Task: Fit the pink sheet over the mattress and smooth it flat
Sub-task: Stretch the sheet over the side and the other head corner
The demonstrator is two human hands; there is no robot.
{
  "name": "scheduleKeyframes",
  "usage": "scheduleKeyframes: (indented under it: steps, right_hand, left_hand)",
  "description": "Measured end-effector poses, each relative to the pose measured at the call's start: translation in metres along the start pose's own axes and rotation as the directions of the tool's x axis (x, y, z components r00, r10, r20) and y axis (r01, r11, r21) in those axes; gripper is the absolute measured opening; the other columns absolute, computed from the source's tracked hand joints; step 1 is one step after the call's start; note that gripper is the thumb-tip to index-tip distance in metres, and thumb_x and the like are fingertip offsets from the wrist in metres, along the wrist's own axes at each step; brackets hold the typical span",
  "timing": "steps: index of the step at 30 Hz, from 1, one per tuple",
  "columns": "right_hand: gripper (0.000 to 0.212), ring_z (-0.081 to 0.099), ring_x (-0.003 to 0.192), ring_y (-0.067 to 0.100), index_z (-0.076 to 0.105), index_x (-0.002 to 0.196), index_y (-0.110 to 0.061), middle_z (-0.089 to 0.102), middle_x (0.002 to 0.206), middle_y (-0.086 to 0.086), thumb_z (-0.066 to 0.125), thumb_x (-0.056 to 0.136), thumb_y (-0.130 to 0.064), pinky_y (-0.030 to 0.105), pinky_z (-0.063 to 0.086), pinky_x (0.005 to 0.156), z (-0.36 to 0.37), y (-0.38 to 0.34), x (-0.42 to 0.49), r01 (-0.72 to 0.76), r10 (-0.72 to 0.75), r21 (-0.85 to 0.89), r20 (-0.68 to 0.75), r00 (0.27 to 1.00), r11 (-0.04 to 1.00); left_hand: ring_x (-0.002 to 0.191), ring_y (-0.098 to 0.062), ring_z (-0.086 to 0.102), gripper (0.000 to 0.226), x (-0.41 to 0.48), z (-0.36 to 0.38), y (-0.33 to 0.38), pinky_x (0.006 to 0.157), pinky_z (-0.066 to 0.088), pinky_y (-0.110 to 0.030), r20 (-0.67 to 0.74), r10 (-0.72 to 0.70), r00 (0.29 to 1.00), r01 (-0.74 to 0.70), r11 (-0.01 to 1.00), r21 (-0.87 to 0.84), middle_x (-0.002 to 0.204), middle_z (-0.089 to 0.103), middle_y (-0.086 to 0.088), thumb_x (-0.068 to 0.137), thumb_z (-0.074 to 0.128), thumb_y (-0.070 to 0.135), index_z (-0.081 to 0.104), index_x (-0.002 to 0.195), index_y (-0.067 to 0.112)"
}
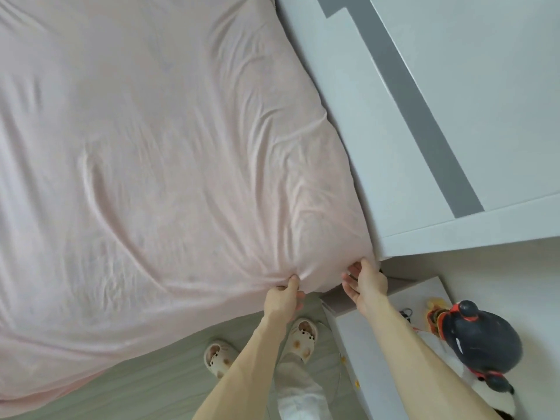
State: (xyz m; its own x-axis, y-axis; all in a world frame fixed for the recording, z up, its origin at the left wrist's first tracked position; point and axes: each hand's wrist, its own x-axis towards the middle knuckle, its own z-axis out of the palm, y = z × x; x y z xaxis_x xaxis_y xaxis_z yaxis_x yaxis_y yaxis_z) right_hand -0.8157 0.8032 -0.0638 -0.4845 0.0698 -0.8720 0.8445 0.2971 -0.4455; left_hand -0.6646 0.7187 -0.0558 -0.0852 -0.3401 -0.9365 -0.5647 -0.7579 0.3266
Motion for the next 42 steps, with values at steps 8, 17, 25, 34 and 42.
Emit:
scheduleKeyframes:
  steps: [8,17,25,34,42]
  right_hand:
    - [0.021,0.063,0.061,0.014,0.066,0.110,-0.011,0.067,0.086,0.005,0.053,0.098,-0.022,0.026,0.052,0.053,-0.011,-0.007,0.017,0.021,-0.024,-0.073,-0.040,0.999,0.997]
    - [0.029,0.059,0.051,0.021,0.061,0.091,-0.008,0.066,0.062,0.011,0.038,0.097,-0.024,0.042,0.059,0.068,-0.025,-0.006,0.005,0.157,-0.225,-0.260,-0.256,0.940,0.953]
    - [0.037,0.060,0.051,0.022,0.059,0.104,0.000,0.066,0.069,0.013,0.034,0.098,-0.026,0.047,0.061,0.073,-0.003,-0.003,0.014,0.051,-0.096,-0.156,-0.295,0.951,0.986]
    - [0.034,0.055,0.058,0.017,0.058,0.105,-0.005,0.059,0.075,0.009,0.052,0.096,-0.037,0.025,0.051,0.046,-0.002,-0.024,0.021,-0.169,0.193,0.161,-0.149,0.970,0.972]
    - [0.028,0.041,0.043,0.014,0.061,0.113,-0.006,0.056,0.065,0.007,0.040,0.096,-0.013,0.024,0.035,0.043,-0.012,-0.027,0.035,-0.064,0.162,0.323,-0.287,0.944,0.944]
  left_hand:
    - [0.070,-0.015,0.067,0.032,-0.006,0.019,-0.008,0.071,0.049,-0.028,-0.159,0.067,0.985,-0.077,0.995,-0.056,0.068,0.072,0.002,0.096,0.057,0.032,0.072,0.076,0.012]
    - [0.059,-0.010,0.062,0.039,-0.037,0.043,-0.013,0.058,0.041,-0.023,-0.294,0.107,0.950,-0.113,0.994,-0.006,0.063,0.067,0.002,0.097,0.053,0.041,0.068,0.079,0.009]
    - [0.066,-0.015,0.062,0.035,-0.032,0.017,0.017,0.044,0.039,-0.018,-0.026,-0.033,0.999,0.037,0.985,0.167,0.088,0.071,0.002,0.097,0.053,0.044,0.069,0.097,0.013]
    - [0.091,-0.017,0.070,0.061,-0.025,0.013,0.051,0.079,0.052,-0.030,0.173,-0.204,0.963,0.046,0.763,0.645,0.095,0.075,0.004,0.097,0.032,0.058,0.074,0.095,0.015]
    - [0.076,-0.022,0.065,0.033,-0.025,0.041,0.080,0.067,0.054,-0.032,0.220,0.427,0.877,-0.422,0.467,0.777,0.082,0.069,0.001,0.096,0.038,0.042,0.058,0.082,0.020]
